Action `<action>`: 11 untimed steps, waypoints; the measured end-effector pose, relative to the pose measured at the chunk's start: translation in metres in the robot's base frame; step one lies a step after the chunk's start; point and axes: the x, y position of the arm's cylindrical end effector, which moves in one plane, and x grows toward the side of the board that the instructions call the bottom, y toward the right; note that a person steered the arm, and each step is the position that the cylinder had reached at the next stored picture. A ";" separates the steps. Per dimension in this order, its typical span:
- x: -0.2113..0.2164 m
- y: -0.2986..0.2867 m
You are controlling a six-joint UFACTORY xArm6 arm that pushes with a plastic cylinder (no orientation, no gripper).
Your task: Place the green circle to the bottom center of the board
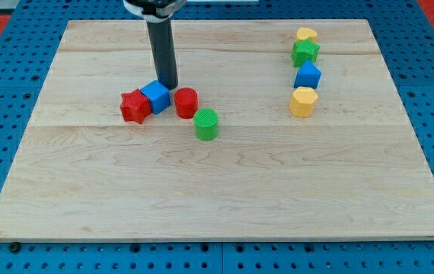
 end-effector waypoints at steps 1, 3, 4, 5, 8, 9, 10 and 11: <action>0.016 0.034; 0.065 0.046; 0.086 0.042; 0.124 0.022; 0.095 0.065; 0.095 0.109; 0.111 0.102; 0.141 0.082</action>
